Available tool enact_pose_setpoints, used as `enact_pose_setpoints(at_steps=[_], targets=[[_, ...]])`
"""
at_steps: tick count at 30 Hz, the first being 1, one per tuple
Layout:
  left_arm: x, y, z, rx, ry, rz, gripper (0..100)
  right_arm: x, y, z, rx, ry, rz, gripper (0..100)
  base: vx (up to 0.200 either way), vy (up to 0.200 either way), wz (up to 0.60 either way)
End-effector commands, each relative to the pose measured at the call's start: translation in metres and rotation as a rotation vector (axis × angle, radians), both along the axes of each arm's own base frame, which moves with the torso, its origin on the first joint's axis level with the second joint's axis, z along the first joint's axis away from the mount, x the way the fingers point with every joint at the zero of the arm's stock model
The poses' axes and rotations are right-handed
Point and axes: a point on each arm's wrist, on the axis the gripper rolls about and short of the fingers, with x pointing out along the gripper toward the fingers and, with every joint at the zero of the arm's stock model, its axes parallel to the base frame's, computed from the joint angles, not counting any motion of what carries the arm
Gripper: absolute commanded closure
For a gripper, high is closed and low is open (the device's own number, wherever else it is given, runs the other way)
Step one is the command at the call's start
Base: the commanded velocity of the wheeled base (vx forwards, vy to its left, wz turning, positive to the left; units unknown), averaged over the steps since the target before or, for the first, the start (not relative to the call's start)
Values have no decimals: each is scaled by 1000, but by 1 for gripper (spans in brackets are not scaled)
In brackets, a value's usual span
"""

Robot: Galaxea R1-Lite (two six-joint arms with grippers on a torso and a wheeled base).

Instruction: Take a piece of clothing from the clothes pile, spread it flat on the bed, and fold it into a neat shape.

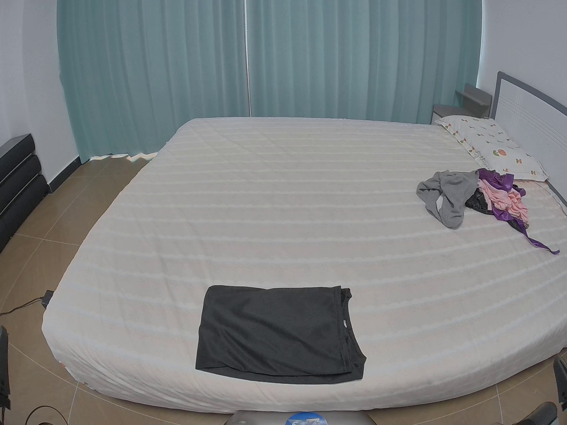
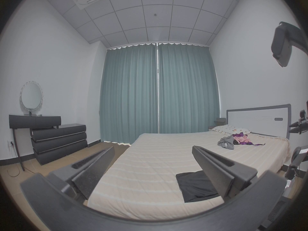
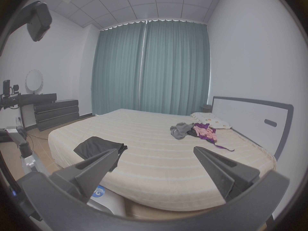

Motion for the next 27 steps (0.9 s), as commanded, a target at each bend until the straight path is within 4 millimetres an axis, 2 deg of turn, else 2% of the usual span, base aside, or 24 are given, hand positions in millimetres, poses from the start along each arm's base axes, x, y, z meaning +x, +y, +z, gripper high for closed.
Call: enact_pose_setpoints(at_steps=[1, 5, 10, 13, 16, 17, 24, 27], targets=[[-17, -2, -15, 20, -60, 8, 0, -12, 3, -13, -44, -93, 2, 0, 0, 0, 0], [-16, -3, -15, 11, -57, -4, 0, -12, 3, -12, -65, -104, 1, 0, 0, 0, 0], [-1, -3, -32, 11, -60, -3, 0, -3, 2, -20, -59, -115, -7, 0, 0, 0, 0], [19, -3, -60, 47, -152, 2, 0, 17, 2, -34, -74, -238, -32, 0, 0, 0, 0], [20, -3, -60, 65, -187, 4, 0, 30, 2, -53, -134, -332, -43, 0, 0, 0, 0], [20, -3, -61, 61, -183, 3, 0, 30, 2, -52, -134, -343, -44, 0, 0, 0, 0], [25, -3, -86, 36, 57, -7, 0, 31, 2, -59, -93, -266, -26, 0, 0, 0, 0], [25, -3, -86, -4, 62, -9, 0, 32, 2, -66, -72, -194, -26, 0, 0, 0, 0]])
